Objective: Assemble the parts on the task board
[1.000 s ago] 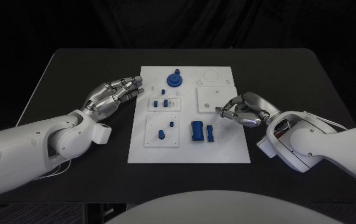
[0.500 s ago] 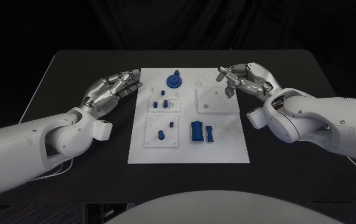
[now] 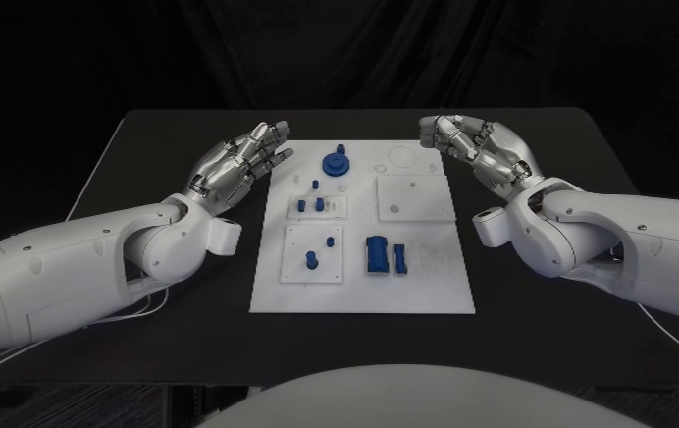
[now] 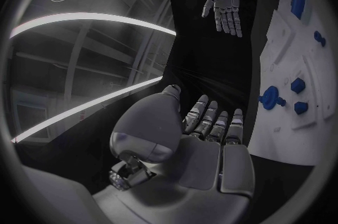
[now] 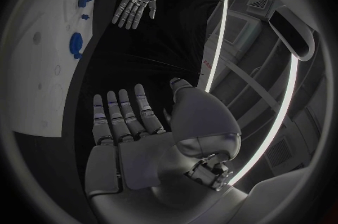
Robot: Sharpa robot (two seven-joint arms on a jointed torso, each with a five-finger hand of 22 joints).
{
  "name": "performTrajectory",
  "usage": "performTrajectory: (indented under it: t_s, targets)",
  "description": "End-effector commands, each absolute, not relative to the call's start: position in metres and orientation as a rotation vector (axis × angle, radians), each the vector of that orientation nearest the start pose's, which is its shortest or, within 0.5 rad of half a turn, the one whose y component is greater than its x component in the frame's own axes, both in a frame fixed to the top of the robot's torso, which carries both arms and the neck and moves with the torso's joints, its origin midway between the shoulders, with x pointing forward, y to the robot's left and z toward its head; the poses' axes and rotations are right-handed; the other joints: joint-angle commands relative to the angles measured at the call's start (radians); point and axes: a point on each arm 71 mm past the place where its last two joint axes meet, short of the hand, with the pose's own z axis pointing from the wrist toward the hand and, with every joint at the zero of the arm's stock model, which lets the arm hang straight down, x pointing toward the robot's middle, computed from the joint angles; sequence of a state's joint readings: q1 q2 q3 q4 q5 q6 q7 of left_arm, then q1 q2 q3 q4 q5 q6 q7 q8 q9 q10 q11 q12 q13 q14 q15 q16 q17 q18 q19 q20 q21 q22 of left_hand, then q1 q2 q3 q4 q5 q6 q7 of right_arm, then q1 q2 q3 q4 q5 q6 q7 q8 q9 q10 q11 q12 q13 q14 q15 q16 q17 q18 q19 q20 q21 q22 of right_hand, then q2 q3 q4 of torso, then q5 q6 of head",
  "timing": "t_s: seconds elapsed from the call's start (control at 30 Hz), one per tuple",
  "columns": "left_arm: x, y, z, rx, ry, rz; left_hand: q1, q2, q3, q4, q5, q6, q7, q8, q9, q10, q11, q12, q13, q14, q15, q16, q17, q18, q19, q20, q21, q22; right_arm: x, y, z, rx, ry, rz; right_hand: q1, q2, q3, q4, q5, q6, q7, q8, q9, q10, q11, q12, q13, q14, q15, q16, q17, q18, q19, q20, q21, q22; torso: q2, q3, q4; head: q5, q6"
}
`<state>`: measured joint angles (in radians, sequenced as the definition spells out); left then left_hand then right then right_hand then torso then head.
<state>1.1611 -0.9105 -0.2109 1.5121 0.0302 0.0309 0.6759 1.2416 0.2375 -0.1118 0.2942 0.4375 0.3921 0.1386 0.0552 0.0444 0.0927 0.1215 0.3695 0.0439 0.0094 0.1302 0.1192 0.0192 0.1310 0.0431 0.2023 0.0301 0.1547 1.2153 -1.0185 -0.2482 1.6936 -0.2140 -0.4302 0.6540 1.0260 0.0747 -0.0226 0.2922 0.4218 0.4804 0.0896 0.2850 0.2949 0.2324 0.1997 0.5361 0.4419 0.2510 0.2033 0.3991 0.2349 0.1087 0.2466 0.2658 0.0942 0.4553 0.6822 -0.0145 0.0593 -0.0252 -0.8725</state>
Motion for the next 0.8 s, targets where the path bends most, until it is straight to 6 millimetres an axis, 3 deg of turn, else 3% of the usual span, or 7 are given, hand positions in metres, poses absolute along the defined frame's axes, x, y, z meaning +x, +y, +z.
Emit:
performTrajectory:
  t_s: [0.03, 0.3, 0.33, 0.53, 0.7, 0.73, 0.8]
  targets:
    - [0.45, 0.239, -0.222, -0.966, 1.186, -1.954, -0.003, 0.01, -0.018, 0.0, -0.013, -0.013, -0.011, -0.006, -0.001, -0.02, -0.013, -0.019, -0.002, 0.001, -0.006, 0.0, 0.0, 0.01, -0.001, -0.008, -0.007, -0.009, 0.422, -0.248, -0.209, 0.785, 1.295, 1.561, 0.012, 0.052, -0.137, 0.001, -0.045, -0.237, -0.145, -0.182, -0.217, -0.204, -0.124, -0.221, -0.31, -0.232, -0.059, -0.249, -0.196, 0.051, -0.215, 0.019, -0.074, -0.281, -0.007, 0.0028, -0.0038, 0.004, 0.0]
    - [0.453, 0.237, -0.225, -0.953, 1.16, -1.942, -0.005, 0.033, -0.078, -0.001, -0.052, -0.066, -0.063, -0.019, -0.007, -0.064, -0.078, -0.065, -0.008, -0.008, -0.023, -0.05, -0.007, -0.005, -0.012, -0.04, -0.01, -0.034, 0.42, -0.25, -0.218, 0.816, 1.294, 1.563, 0.035, 0.078, -0.203, 0.0, -0.058, -0.287, -0.184, -0.232, -0.264, -0.221, -0.166, -0.268, -0.388, -0.244, -0.068, -0.295, -0.217, 0.064, -0.222, 0.022, -0.076, -0.311, 0.002, 0.0052, 0.0071, -0.008, 0.0]
    - [0.454, 0.232, -0.24, -1.069, 1.421, -1.842, -0.377, -0.056, -0.016, -0.089, -0.164, -0.156, -0.139, -0.055, -0.044, -0.093, -0.121, -0.153, -0.044, -0.009, -0.051, -0.119, -0.019, -0.039, -0.043, -0.083, -0.03, -0.068, 0.422, -0.249, -0.223, 0.848, 1.387, 1.482, -0.29, 0.011, -0.09, -0.087, -0.155, -0.289, -0.09, -0.201, -0.224, -0.232, -0.2, -0.297, -0.33, -0.251, -0.097, -0.273, -0.235, -0.004, -0.247, -0.068, -0.094, -0.303, -0.003, 0.0035, 0.0052, -0.007, 0.0]
    - [0.454, 0.23, -0.24, -1.072, 1.416, -1.814, -0.523, -0.079, 0.002, -0.122, -0.213, -0.2, -0.139, -0.055, -0.044, -0.093, -0.121, -0.193, -0.044, -0.009, -0.13, -0.119, -0.019, -0.051, -0.043, -0.105, -0.03, -0.155, 0.427, -0.244, -0.223, 0.875, 1.37, 1.459, -0.415, 0.005, -0.078, -0.121, -0.203, -0.33, -0.09, -0.285, -0.295, -0.232, -0.2, -0.347, -0.362, -0.251, -0.118, -0.303, -0.235, -0.005, -0.247, -0.099, -0.094, -0.338, -0.012, 0.0042, 0.001, -0.005, 0.018]
    - [0.456, 0.224, -0.239, -1.082, 1.4, -1.746, -0.65, -0.107, 0.023, -0.151, -0.253, -0.235, -0.139, -0.055, -0.044, -0.093, -0.121, -0.224, -0.044, -0.009, -0.13, -0.119, -0.019, -0.058, -0.043, -0.12, -0.03, -0.155, 0.438, -0.23, -0.223, 0.947, 1.329, 1.402, -0.524, -0.075, -0.059, -0.151, -0.242, -0.357, -0.09, -0.285, -0.295, -0.232, -0.2, -0.38, -0.442, -0.251, -0.13, -0.321, -0.235, -0.017, -0.247, -0.129, -0.094, -0.359, -0.033, 0.0059, -0.0092, 0.0, 0.061]
    - [0.457, 0.223, -0.238, -1.084, 1.395, -1.728, -0.674, -0.113, 0.026, -0.158, -0.26, -0.241, -0.139, -0.055, -0.044, -0.093, -0.121, -0.23, -0.044, -0.009, -0.13, -0.119, -0.019, -0.131, -0.043, -0.124, -0.03, -0.155, 0.441, -0.227, -0.223, 0.967, 1.318, 1.387, -0.543, -0.075, -0.056, -0.156, -0.249, -0.362, -0.09, -0.285, -0.295, -0.232, -0.2, -0.387, -0.442, -0.251, -0.132, -0.324, -0.235, -0.023, -0.247, -0.135, -0.094, -0.363, -0.039, 0.0064, -0.0118, 0.002, 0.072]
    - [0.458, 0.219, -0.237, -1.093, 1.382, -1.677, -0.726, -0.124, 0.035, -0.168, -0.277, -0.255, -0.139, -0.055, -0.044, -0.093, -0.121, -0.243, -0.044, -0.009, -0.13, -0.119, -0.019, -0.131, -0.043, -0.13, -0.03, -0.155, 0.448, -0.217, -0.223, 1.029, 1.289, 1.344, -0.588, -0.075, -0.048, -0.168, -0.265, -0.373, -0.09, -0.285, -0.295, -0.232, -0.2, -0.401, -0.442, -0.251, -0.203, -0.399, -0.235, -0.028, -0.247, -0.147, -0.094, -0.371, -0.055, 0.0077, -0.0195, 0.006, 0.104]
